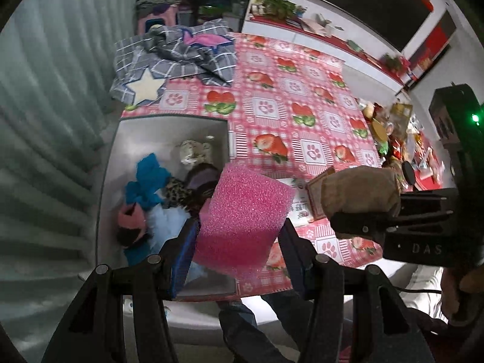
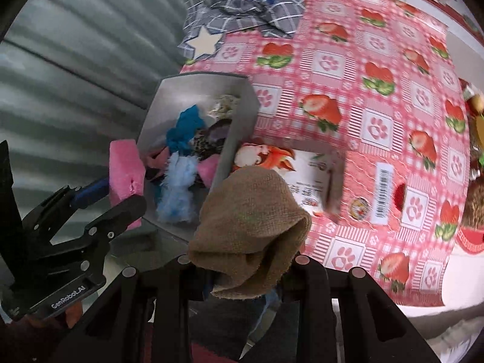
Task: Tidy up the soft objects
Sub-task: 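Hold the pink sponge and tan sock above the box and lower them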
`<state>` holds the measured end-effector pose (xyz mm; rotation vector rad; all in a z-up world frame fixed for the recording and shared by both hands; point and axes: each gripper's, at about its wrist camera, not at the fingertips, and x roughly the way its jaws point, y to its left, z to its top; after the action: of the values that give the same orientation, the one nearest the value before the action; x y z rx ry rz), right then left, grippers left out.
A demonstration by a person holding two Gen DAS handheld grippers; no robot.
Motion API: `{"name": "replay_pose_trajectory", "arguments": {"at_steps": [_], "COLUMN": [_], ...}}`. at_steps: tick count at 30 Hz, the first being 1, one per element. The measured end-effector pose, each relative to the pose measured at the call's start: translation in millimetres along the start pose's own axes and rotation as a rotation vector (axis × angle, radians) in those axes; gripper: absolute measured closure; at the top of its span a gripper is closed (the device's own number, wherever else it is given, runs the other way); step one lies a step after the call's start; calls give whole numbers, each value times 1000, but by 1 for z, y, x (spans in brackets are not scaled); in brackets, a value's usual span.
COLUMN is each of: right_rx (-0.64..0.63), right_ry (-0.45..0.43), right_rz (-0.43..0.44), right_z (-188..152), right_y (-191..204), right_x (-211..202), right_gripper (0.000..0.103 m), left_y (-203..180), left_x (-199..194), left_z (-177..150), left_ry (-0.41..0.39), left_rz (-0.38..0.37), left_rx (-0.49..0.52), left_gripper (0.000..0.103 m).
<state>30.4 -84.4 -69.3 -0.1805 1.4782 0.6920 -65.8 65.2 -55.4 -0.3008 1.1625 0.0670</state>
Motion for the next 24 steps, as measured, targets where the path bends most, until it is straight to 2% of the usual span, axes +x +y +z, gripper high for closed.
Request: {"name": "replay_pose_trajectory", "arguments": {"at_steps": [24], "right_rx": [-111], "right_ry": [75], "right_rz": [-12], "right_z": [17], "right_y": [39], "right_x": [21], "right_gripper": [72], "left_y": [47], "left_x": [-1], "left_z": [-13], "left_ry": [-19], "left_rz": [31], "left_rx": [-143], "left_gripper": [45]}}
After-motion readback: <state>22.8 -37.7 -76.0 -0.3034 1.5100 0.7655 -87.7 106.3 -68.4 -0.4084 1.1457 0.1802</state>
